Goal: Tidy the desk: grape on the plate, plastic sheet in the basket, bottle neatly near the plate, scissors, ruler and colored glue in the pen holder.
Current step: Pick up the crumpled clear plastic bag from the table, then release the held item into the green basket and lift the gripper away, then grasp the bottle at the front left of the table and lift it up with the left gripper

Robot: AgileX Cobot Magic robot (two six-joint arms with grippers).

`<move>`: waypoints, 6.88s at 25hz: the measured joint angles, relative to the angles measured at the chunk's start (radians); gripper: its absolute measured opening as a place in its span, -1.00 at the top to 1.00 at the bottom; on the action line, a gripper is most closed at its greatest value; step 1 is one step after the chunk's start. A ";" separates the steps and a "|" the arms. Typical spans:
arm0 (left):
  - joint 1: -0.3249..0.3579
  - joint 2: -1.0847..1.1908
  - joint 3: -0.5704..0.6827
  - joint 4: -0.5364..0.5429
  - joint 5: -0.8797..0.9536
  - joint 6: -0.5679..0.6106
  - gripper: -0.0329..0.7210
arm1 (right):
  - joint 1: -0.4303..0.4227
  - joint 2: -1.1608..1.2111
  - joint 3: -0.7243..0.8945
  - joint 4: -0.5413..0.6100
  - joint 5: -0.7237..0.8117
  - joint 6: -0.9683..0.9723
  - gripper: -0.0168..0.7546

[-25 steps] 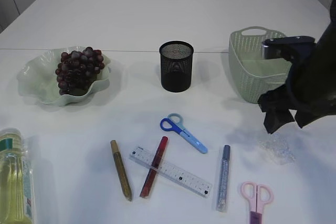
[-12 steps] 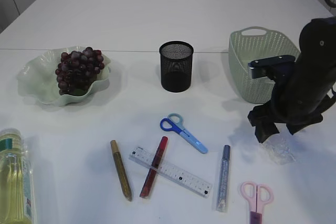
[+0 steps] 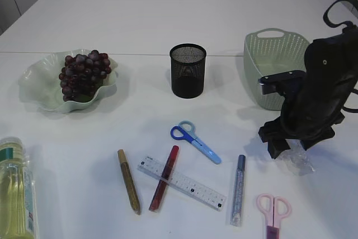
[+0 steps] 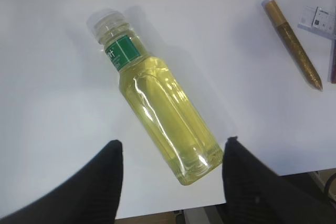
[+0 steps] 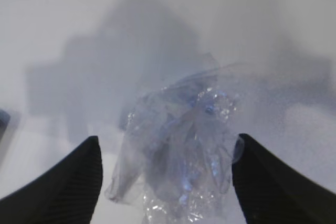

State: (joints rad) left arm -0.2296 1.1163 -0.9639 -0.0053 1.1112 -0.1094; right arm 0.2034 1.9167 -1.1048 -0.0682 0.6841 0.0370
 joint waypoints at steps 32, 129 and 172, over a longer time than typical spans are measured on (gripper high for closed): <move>0.000 0.000 0.000 -0.004 -0.006 0.001 -0.24 | 0.000 0.006 -0.045 0.008 0.096 0.011 0.54; 0.000 0.231 0.000 0.005 0.031 -0.540 -0.67 | -0.142 -0.787 0.098 0.130 0.406 -0.037 -0.53; 0.112 0.501 0.140 -0.096 -0.195 -0.434 -0.72 | -0.142 -0.787 0.098 0.130 0.350 -0.037 -0.53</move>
State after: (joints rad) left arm -0.1179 1.6176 -0.8236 -0.1014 0.9158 -0.5429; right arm 0.0610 1.1296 -1.0068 0.0619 1.0346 0.0000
